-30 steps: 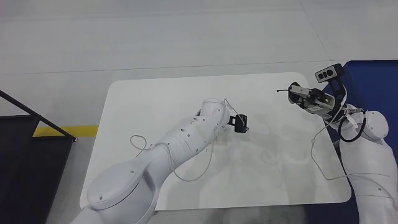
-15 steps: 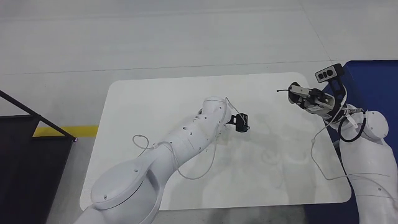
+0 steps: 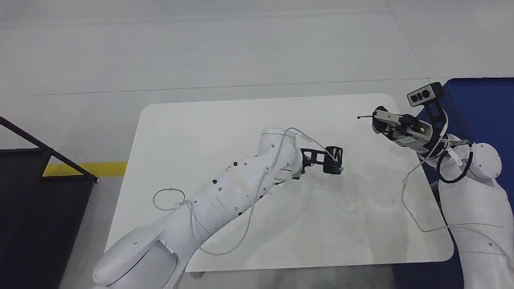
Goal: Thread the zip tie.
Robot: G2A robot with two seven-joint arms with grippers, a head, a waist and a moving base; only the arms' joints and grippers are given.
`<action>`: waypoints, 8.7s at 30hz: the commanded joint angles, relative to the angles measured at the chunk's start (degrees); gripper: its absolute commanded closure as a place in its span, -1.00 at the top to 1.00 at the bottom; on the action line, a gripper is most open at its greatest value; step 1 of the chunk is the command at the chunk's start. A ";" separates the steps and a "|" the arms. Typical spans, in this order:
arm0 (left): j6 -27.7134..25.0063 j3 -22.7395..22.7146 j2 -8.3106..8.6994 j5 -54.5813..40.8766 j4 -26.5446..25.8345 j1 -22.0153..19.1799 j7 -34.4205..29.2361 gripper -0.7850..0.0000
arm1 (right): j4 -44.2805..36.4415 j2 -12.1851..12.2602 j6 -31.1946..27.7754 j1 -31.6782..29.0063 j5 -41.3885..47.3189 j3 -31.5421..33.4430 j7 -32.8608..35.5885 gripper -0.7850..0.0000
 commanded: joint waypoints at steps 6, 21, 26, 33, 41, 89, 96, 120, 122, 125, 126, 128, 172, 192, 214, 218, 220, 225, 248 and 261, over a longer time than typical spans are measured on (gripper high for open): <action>-5.29 -4.86 1.12 -7.43 -0.57 0.73 9.83 -1.00 | -1.71 0.16 3.41 -0.33 1.62 0.65 -1.36 -1.00; -10.44 -22.57 9.55 -4.17 -15.48 14.61 38.64 -1.00 | 0.94 1.83 12.09 1.09 2.32 5.84 -1.40 -1.00; -10.44 -22.57 9.55 -4.17 -15.48 14.61 38.64 -1.00 | 0.94 1.83 12.09 1.09 2.32 5.84 -1.40 -1.00; -9.93 -22.72 9.53 -4.80 -15.61 14.85 39.33 -1.00 | 0.94 1.83 12.09 1.09 2.32 5.84 -1.40 -1.00; -1.53 -32.29 9.76 -16.48 -18.41 23.10 71.49 -1.00 | -3.72 0.13 -5.77 -5.85 -0.08 0.43 -11.22 -1.00; 33.25 -14.62 1.77 -23.52 -9.49 24.44 101.95 -1.00 | -14.84 -3.49 -43.07 -15.66 -23.19 -8.93 -35.54 -1.00; 32.64 -13.84 1.54 -22.64 -10.59 25.89 99.03 -1.00 | -17.23 -3.93 -42.69 -16.79 -27.92 -10.39 -40.34 -1.00; 30.68 -14.71 -0.52 -23.10 -7.38 25.95 98.34 -1.00 | -17.62 -4.44 -40.27 -15.60 -26.58 -13.64 -46.05 -1.00; 30.62 -14.88 -0.62 -22.99 -7.31 26.04 98.21 -1.00 | -17.56 -4.45 -40.58 -15.44 -26.65 -13.56 -46.42 -1.00; 30.22 -14.96 -0.82 -23.08 -7.03 26.12 97.80 -1.00 | -17.47 -4.44 -40.85 -15.32 -27.04 -13.58 -46.48 -1.00; 30.14 -14.97 -0.88 -23.01 -6.98 26.13 97.72 -1.00 | -17.43 -4.44 -40.89 -15.31 -27.15 -13.58 -46.53 -1.00; 30.08 -15.06 -1.00 -22.91 -6.91 26.13 97.64 -1.00 | -17.37 -4.44 -41.14 -15.36 -27.29 -13.65 -46.63 -1.00; 29.51 -16.72 -3.24 -20.56 -5.90 27.44 97.39 -1.00 | -17.93 -4.03 -42.40 -16.39 -26.98 -13.09 -46.74 -1.00; 28.77 -17.95 -3.75 -19.16 -6.46 28.35 98.53 -1.00 | -17.93 -4.03 -42.40 -16.39 -26.98 -13.09 -46.74 -1.00; 27.40 -18.26 -4.42 -18.41 -5.82 28.16 98.54 -1.00 | -17.93 -4.03 -42.40 -16.39 -26.98 -13.09 -46.74 -1.00; 27.21 -18.37 -4.51 -18.60 -5.42 28.24 97.76 -1.00 | -17.93 -4.03 -42.40 -16.39 -26.98 -13.09 -46.74 -1.00; 27.05 -18.33 -4.51 -18.34 -5.29 28.30 96.99 -1.00 | -17.93 -4.03 -42.40 -16.39 -26.98 -13.09 -46.74 -1.00; 27.18 -18.55 -4.62 -19.12 -5.34 28.59 95.53 -1.00 | -17.93 -4.03 -42.40 -16.39 -26.98 -13.09 -46.74 -1.00; 27.57 -19.34 -5.16 -23.16 -7.10 29.50 93.37 -1.00 | -20.10 -4.22 -40.58 -17.11 -30.08 -12.74 -50.59 -1.00; 26.31 -19.88 -5.55 -30.01 -8.79 32.20 91.60 -1.00 | -21.03 -4.70 -43.46 -17.26 -36.14 -12.72 -55.45 -1.00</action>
